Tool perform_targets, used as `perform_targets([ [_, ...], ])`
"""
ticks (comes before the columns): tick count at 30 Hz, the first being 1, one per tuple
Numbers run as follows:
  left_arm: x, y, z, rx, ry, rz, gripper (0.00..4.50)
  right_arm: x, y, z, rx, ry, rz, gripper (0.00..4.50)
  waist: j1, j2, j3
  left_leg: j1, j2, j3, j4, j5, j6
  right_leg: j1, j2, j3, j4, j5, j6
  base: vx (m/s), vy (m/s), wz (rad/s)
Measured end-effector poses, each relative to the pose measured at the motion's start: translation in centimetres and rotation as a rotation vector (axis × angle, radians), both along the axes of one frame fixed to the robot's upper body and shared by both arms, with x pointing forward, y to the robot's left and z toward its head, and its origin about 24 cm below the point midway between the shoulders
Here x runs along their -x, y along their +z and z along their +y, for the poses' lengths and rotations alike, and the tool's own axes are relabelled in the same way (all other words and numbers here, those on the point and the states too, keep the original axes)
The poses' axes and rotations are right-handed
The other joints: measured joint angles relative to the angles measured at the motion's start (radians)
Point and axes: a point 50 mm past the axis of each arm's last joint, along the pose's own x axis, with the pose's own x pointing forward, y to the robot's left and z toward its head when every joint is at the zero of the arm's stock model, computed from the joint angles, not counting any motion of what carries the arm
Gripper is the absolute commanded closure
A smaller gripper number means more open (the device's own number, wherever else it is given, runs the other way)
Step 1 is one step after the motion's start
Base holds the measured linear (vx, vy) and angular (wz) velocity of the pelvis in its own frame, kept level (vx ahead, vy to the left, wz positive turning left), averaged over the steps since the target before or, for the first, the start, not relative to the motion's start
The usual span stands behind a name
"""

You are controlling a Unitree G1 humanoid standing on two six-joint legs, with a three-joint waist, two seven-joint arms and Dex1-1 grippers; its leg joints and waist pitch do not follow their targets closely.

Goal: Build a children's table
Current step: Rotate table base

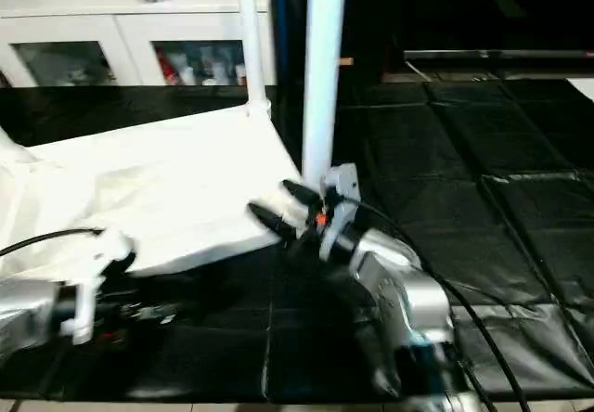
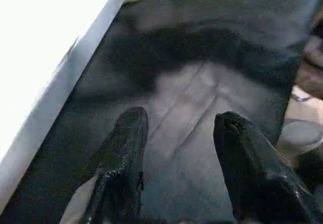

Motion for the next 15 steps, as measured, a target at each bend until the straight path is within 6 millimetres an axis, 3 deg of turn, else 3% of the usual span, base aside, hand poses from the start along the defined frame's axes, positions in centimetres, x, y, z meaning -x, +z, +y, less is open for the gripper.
perform_targets([
  [4, 0.6, -0.6, 0.9, -0.07, 0.039, 0.038, 1.39, -0.8, -0.1, -0.5, 0.035, -0.067, -0.001, 0.0, 0.001, -0.001, 0.0, 0.0, 0.0, 0.0, 0.0, 0.0, 0.0, 0.001, 0.0, 0.0, 0.0, 0.0, 0.0, 0.0, 0.0, 0.0],
  [8, 1.1, -0.7, 1.0, -0.09, 0.057, 0.059, 1.27, -0.6, -0.6, 1.6, 0.056, 0.001, 0.0, 0.0, -0.007, -0.002, 0.0, -0.001, 0.0, 0.0, 0.0, 0.0, 0.0, -0.001, 0.001, 0.0, 0.001, 0.001, -0.002, 0.0, 0.0, 0.0],
  [10, 1.0, -0.7, 1.2, -0.106, 0.072, 0.053, 0.97, -0.8, -0.8, 2.9, 0.059, 0.023, -0.002, 0.0, -0.012, -0.002, 0.0, -0.001, 0.0, 0.0, -0.001, 0.0, 0.0, -0.002, 0.001, 0.0, 0.002, 0.002, -0.004, 0.0, 0.0, 0.0],
  [15, 0.8, -1.0, 1.6, -0.148, 0.128, 0.04, 0.69, -2.4, -0.7, 5.4, 0.11, -0.059, -0.004, 0.0, -0.019, -0.001, 0.0, 0.0, 0.0, 0.0, 0.0, 0.0, 0.0, -0.001, 0.001, 0.0, 0.002, 0.002, -0.004, 0.0, 0.0, 0.0],
])
